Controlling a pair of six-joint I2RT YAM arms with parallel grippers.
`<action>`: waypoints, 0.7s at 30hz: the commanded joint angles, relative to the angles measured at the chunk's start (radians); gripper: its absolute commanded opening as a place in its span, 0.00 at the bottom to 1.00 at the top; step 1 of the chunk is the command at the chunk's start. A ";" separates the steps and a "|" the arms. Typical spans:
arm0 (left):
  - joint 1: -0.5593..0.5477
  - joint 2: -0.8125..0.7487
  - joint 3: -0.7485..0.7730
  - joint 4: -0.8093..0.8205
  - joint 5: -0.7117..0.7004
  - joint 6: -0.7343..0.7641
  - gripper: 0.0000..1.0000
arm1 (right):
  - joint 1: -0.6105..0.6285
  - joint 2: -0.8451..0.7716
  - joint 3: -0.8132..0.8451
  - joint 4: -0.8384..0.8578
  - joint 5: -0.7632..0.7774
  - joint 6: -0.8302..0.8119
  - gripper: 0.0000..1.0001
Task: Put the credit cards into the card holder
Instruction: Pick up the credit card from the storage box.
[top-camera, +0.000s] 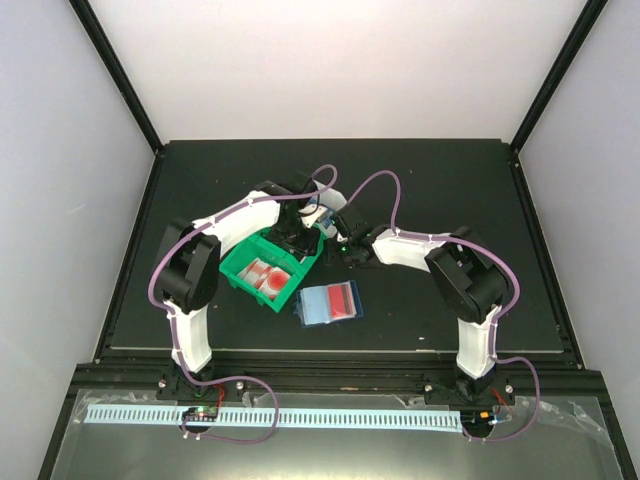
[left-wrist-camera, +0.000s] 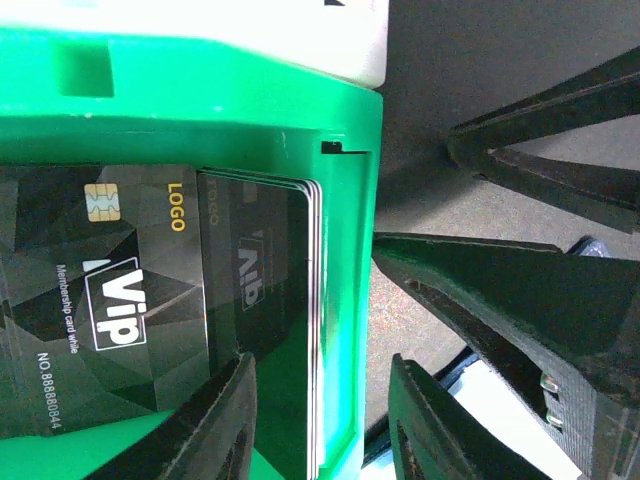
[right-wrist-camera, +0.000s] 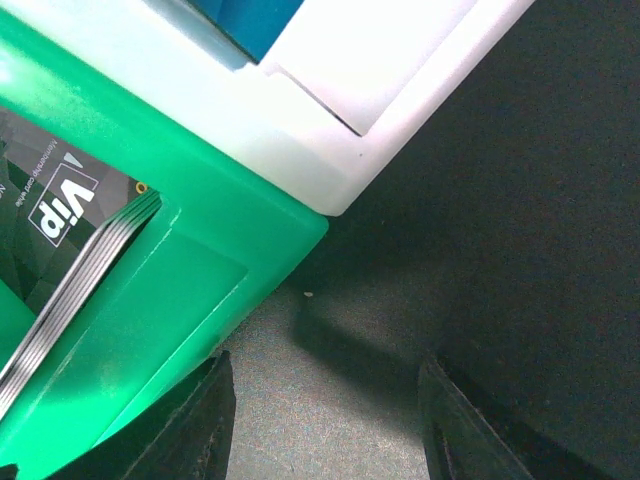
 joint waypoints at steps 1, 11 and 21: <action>-0.004 0.010 -0.006 0.006 -0.021 -0.002 0.41 | 0.006 0.030 -0.032 -0.044 0.004 0.006 0.52; -0.005 0.050 -0.019 0.025 -0.036 -0.004 0.30 | 0.003 0.018 -0.044 -0.034 0.013 0.019 0.52; -0.005 -0.006 -0.028 0.018 -0.012 -0.008 0.17 | -0.001 0.021 -0.047 -0.026 0.004 0.023 0.52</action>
